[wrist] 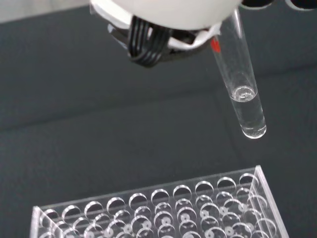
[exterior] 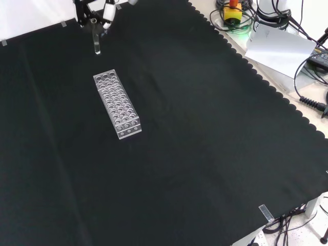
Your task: Shake the test tube.
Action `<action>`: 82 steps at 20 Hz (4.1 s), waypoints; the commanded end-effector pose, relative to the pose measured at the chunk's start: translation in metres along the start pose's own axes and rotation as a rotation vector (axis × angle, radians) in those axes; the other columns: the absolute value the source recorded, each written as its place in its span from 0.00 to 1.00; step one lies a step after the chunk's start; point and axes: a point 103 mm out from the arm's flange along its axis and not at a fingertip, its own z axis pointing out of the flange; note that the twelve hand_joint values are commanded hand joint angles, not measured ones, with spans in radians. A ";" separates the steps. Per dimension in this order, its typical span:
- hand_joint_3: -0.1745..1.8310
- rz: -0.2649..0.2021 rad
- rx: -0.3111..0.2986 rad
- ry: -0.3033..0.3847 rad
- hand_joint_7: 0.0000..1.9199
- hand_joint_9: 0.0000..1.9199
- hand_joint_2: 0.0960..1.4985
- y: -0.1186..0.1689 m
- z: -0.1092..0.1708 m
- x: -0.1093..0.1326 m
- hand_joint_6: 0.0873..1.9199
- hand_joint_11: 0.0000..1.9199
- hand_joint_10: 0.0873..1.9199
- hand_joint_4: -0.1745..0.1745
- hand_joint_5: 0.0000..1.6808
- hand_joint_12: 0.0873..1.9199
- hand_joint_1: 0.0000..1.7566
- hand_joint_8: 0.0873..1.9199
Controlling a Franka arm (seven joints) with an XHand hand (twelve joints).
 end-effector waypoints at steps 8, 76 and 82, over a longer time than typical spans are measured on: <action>0.37 -0.005 -0.037 0.091 0.91 0.85 0.42 -0.035 -0.032 0.015 0.23 0.64 0.23 0.00 0.79 0.40 0.70 0.19; 0.39 -0.091 -0.027 0.287 0.91 0.85 0.41 -0.036 -0.028 0.089 0.24 0.64 0.23 0.00 0.79 0.41 0.70 0.19; 0.39 -0.077 -0.028 0.269 0.91 0.85 0.41 -0.034 -0.028 0.082 0.24 0.64 0.23 0.00 0.79 0.41 0.70 0.20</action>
